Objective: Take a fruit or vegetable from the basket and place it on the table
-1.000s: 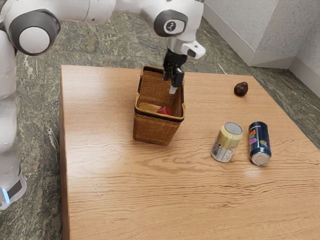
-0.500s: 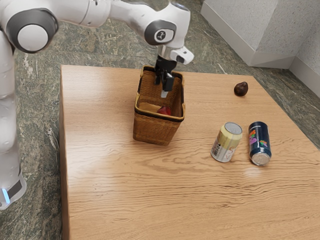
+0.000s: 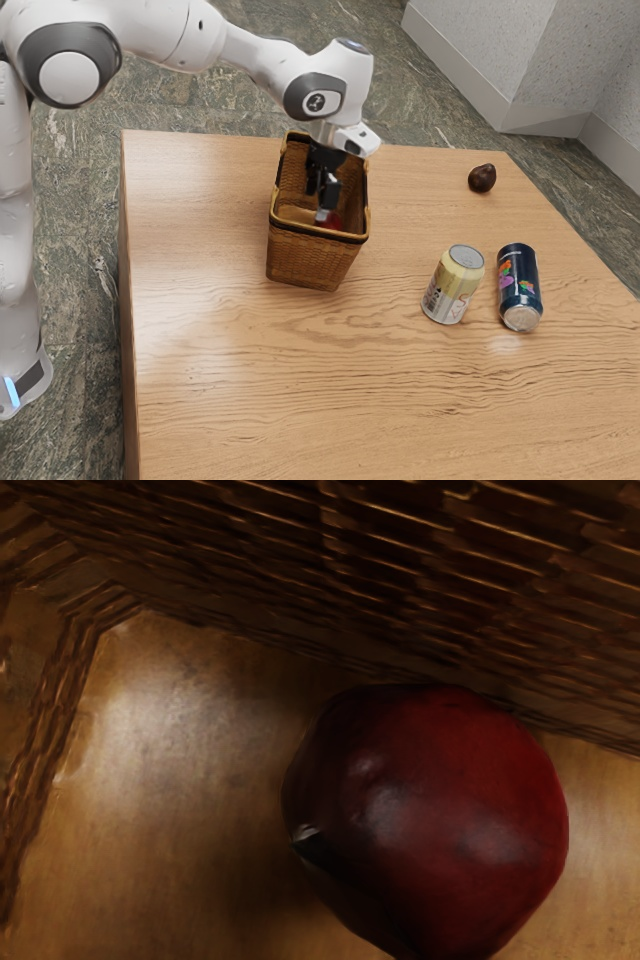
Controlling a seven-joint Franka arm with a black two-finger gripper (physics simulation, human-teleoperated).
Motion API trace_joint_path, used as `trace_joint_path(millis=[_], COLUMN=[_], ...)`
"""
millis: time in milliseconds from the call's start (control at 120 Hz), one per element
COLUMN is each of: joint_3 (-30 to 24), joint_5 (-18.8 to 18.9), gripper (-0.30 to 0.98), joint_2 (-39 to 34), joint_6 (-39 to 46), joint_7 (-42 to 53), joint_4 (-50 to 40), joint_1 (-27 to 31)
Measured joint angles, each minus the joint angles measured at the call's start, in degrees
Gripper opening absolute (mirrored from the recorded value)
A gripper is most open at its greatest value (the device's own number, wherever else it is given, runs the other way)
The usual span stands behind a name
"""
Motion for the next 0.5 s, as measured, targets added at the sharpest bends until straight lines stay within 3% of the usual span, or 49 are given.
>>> trace_joint_path(millis=[500], joint_3=[-0.14], joint_5=[-1.38], gripper=[0.66], joint_2=[2.03], joint_6=[5.24], joint_7=[0.77], joint_4=[-0.56], joint_1=[-0.56])
